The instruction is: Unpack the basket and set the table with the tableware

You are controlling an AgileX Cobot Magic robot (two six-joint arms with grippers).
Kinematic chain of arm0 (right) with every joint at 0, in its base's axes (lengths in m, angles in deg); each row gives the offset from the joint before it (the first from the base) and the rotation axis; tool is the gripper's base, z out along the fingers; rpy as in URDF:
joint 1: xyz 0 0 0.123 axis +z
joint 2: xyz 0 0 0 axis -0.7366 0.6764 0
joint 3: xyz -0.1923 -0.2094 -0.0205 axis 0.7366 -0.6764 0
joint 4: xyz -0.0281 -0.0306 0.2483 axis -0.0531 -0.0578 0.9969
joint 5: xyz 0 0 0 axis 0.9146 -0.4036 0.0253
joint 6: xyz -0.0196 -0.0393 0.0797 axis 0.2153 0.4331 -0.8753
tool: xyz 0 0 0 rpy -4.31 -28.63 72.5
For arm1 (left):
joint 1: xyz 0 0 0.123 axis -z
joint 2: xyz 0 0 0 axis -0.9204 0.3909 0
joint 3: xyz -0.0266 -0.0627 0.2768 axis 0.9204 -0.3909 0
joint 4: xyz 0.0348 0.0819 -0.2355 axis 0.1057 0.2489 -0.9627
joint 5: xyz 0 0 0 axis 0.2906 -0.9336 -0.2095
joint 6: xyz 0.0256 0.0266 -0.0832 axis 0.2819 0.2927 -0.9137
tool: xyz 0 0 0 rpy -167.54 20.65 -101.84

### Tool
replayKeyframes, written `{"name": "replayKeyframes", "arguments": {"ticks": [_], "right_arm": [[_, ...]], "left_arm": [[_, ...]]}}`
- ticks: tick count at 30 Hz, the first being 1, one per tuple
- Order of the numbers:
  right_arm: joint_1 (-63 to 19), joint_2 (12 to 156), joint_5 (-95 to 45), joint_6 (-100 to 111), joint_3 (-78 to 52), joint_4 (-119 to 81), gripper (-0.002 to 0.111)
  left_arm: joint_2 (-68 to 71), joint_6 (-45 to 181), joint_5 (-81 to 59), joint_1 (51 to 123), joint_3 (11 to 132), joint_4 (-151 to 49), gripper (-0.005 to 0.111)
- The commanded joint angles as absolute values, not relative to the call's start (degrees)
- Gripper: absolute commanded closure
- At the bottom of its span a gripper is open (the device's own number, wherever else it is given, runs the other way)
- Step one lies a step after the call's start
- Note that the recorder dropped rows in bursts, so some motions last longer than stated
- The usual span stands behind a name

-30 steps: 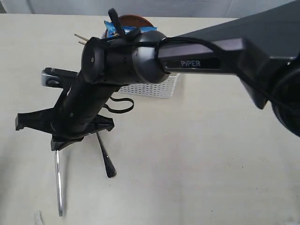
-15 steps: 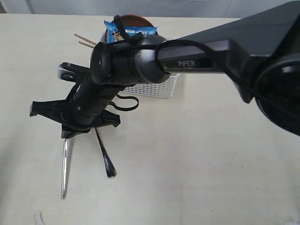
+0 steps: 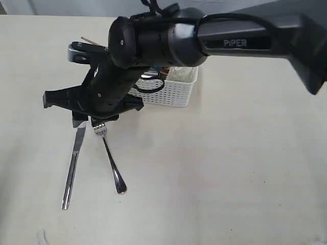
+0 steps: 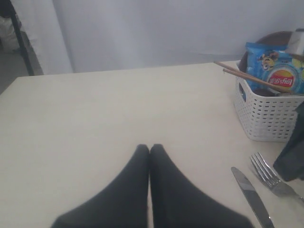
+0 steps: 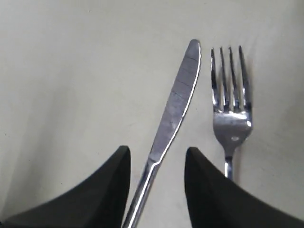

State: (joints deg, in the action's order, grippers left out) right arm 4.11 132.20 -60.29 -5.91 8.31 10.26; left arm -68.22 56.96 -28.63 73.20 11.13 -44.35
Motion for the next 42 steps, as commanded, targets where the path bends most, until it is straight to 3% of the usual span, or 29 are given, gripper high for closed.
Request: {"name": "replayKeyframes", "arguments": {"ticks": [1,17,39,42], "right_arm": [[3.75,129.33,-66.11,-11.05,8.37,-4.29,0.071],[8.25,129.94,-75.05,-12.32,8.27,-10.56,0.071],[9.83,136.95,-65.56,-19.3,8.37,-20.44,0.071],[9.83,137.33,-65.56,-19.31,8.37,-20.44,0.075]], "left_arm": [[-68.38,56.96,-28.22,73.57,10.93,-44.57,0.107],[-68.38,56.96,-28.22,73.57,10.93,-44.57,0.107],[-68.38,56.96,-28.22,73.57,10.93,-44.57,0.107],[-68.38,56.96,-28.22,73.57,10.93,-44.57,0.107]]}}
